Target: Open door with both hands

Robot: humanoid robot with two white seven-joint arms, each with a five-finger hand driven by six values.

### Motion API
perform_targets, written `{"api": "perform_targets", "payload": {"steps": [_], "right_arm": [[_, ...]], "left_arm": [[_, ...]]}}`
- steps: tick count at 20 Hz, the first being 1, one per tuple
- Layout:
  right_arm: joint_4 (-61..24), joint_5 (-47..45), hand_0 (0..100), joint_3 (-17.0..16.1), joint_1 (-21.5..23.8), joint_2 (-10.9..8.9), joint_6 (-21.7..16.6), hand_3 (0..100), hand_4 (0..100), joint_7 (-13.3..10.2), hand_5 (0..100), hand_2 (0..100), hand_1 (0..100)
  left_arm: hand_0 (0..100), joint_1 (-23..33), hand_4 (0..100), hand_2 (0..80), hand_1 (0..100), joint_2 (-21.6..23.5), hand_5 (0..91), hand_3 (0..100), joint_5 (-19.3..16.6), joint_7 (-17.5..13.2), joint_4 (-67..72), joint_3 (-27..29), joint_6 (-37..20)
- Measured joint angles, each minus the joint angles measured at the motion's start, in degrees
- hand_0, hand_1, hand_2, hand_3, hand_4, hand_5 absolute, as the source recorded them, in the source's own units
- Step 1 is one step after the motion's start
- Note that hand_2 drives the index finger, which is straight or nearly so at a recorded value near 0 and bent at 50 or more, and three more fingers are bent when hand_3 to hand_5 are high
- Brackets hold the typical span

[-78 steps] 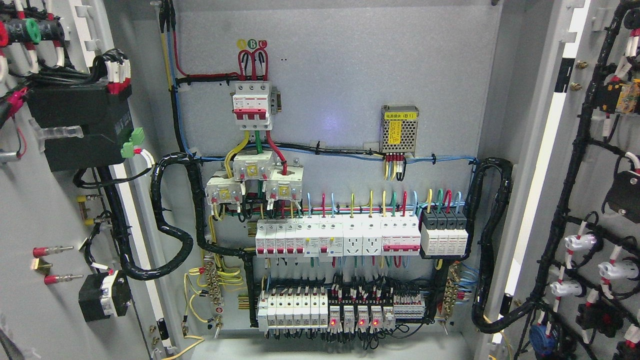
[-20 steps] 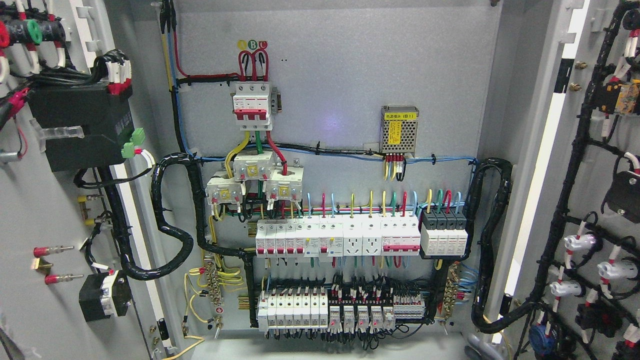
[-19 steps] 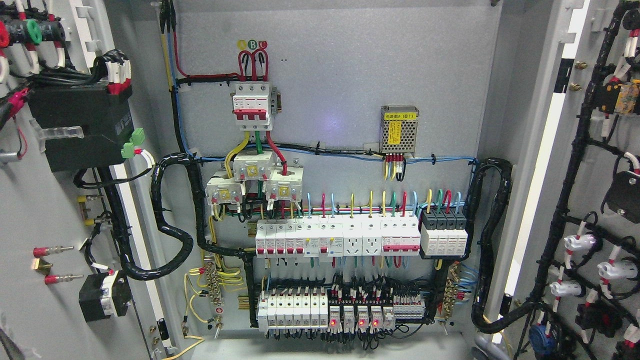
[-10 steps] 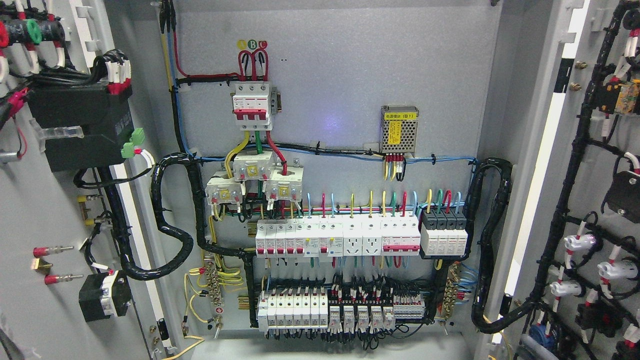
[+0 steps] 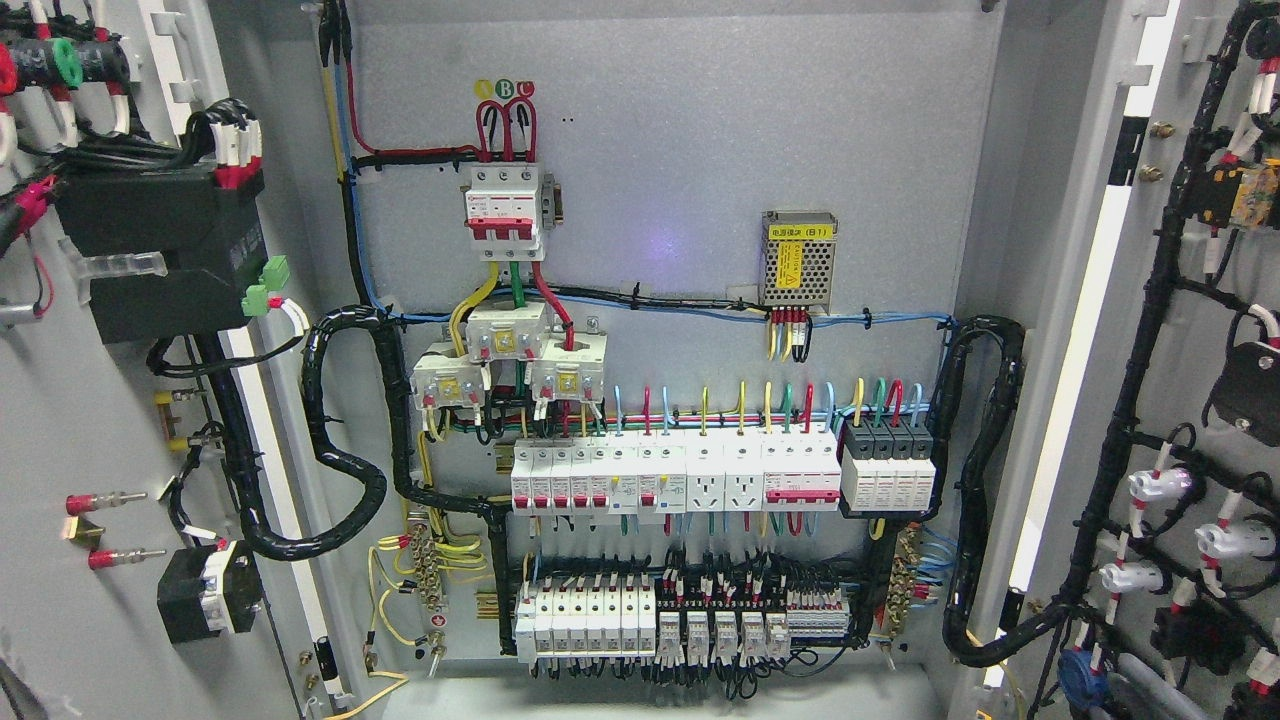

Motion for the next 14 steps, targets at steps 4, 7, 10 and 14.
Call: {"api": "perform_targets", "payload": {"steps": [4,7,10,14], "right_arm": [[0.2,0.0,19,-1.3,0.0,-1.5,-0.1,0,0,0.0,0,0,0],[0.4,-0.1,19,-2.0,0.0,-2.57,-0.1,0,0,-0.1,0,0,0],[0.5,-0.2,19,-2.7,0.0,-3.41,-0.1,0,0,-0.2,0,0,0],[1.0,-0.4,19,-3.8,0.1,-4.03,-0.1,0,0,-0.4,0,0,0]], "left_arm": [[0,-0.1,0,0.0,0,-0.6,0.0,0,3.1,0.1,-1.0,2.4,-0.7],[0,0.3,0,0.0,0,-0.7,0.0,0,5.7,0.1,-1.6,4.5,-0.9],[0,0.9,0,0.0,0,-0.8,0.0,0,7.8,0.1,-2.0,6.6,-1.9],[0,1.8,0,0.0,0,-0.7,0.0,0,9.6,0.2,-2.4,8.9,-3.7]]}}
